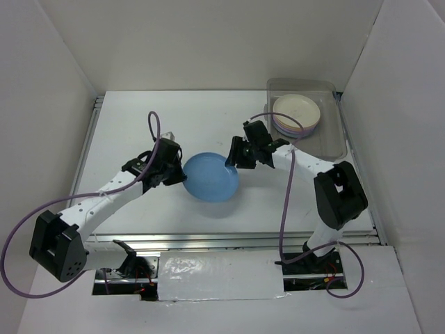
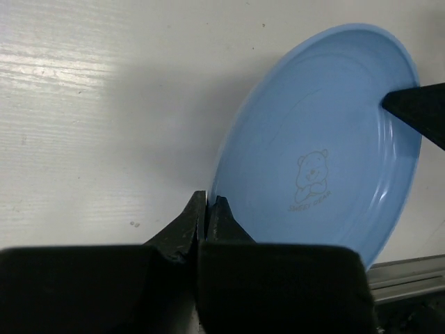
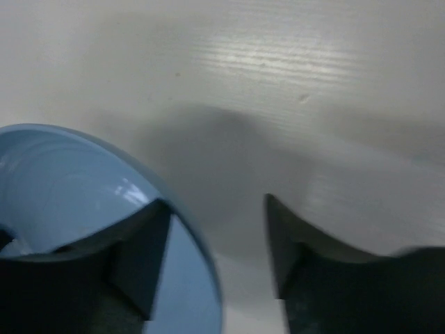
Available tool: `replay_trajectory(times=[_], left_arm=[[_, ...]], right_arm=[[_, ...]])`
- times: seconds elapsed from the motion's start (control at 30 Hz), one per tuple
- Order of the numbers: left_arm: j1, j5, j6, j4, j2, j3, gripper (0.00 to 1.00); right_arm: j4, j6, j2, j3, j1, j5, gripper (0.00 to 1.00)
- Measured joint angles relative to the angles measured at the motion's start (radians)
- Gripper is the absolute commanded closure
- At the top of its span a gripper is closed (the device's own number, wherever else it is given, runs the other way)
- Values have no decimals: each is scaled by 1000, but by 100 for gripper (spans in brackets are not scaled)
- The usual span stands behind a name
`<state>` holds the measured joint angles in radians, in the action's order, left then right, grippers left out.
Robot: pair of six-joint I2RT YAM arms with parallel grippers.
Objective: Place the plates into the plastic bin on the countertop
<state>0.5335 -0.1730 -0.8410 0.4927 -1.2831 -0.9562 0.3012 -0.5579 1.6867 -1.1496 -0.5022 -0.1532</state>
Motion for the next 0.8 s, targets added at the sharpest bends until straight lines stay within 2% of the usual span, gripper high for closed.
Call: replay_trajectory(times=[0.07,0.1,0.13,0.3,0.33,0.4,0.43,0.5,0.53,0.67,0.8], left_arm=[[0,5,9,2,11,-6,100],[2,7,17,5,11,-8,100],[3,6,26,12,11,-10,100],[-20,-16,80,65,11,-41,99],[-24,-18,82,70,10,-54,84],[-37,-23,83,67,5,-80,67],[-49,-26,76,56,2,-97,36],[-74,-37,64,50,-9,-137,9],[-87,-45,55,51,-13,-159,1],[-113,-97,33,94,-15,-242,1],[-113,-150,55,188,33,-275,1]], right_arm=[[-14,-13,4,12,-7,-29,66],[-24,-22,-2,19,-13,-43,93],[-41,-20,-8,29,-20,-56,100],[-56,8,-58,80,-26,-150,100],[-63,6,-64,82,-19,-159,100],[-68,0,-82,84,-4,-172,100],[-66,-11,-93,84,1,-177,100],[-61,-37,-110,81,15,-145,100],[-53,-50,-113,76,31,-130,100],[-16,-105,-110,41,131,-36,100],[6,-196,-57,-78,293,77,100]])
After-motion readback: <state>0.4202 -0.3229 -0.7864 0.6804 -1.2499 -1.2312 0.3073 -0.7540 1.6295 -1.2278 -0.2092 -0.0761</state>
